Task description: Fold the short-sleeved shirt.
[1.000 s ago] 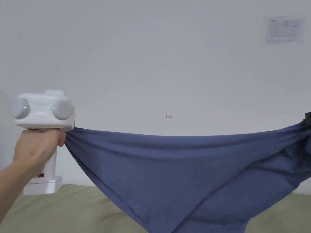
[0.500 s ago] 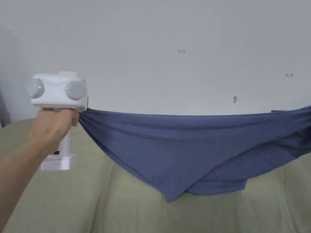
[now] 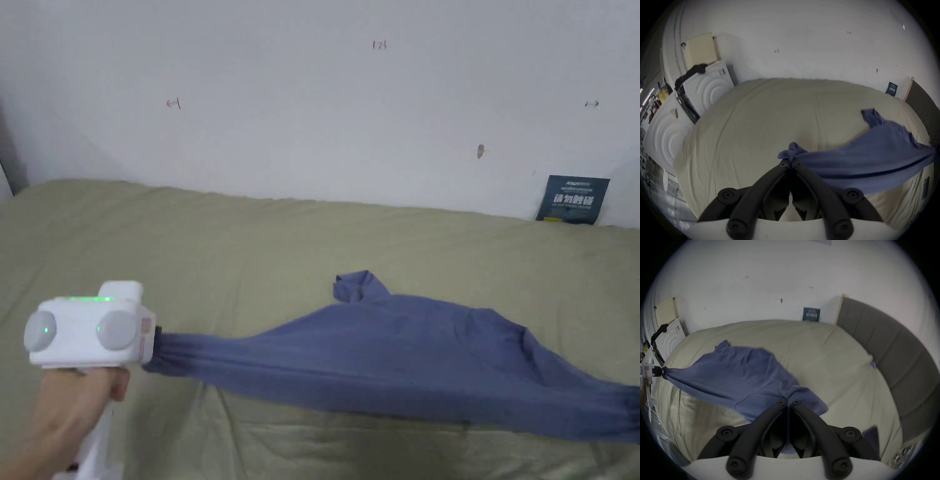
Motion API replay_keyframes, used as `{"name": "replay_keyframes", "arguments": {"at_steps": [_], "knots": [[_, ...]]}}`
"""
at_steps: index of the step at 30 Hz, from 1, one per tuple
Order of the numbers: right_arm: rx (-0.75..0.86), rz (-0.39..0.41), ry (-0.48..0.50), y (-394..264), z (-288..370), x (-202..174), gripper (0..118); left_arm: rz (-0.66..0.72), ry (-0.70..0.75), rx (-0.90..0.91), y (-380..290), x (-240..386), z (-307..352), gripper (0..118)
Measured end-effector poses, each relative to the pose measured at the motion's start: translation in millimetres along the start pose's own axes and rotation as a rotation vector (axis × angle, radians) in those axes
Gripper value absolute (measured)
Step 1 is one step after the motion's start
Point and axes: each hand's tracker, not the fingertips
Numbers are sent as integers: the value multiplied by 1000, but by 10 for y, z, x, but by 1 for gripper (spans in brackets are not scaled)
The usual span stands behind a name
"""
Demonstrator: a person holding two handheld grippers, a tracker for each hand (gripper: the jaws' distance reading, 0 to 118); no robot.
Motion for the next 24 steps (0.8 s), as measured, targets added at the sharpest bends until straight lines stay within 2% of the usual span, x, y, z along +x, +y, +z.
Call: {"name": "replay_keyframes", "arguments": {"at_steps": [11,15,18,21,24], "knots": [[-6,-83,17,-1376,882,200,3,19,-23,-4,-1100,-486,698,0],[-16,-91,13,-1666,1075,242,3,23,-31,-6,-1368,-670,788,0],[-40,-146,22,-1815,1196,266,3,12,-28,-6,-1552,-669,903,0],[-38,-119,16,-1899,1163,239,3,25,-41,-18,-1646,-690,844,0],[-44,-129,11,-1949,1093,233,3,28,-46,-30,-1705,-653,808,0]]}}
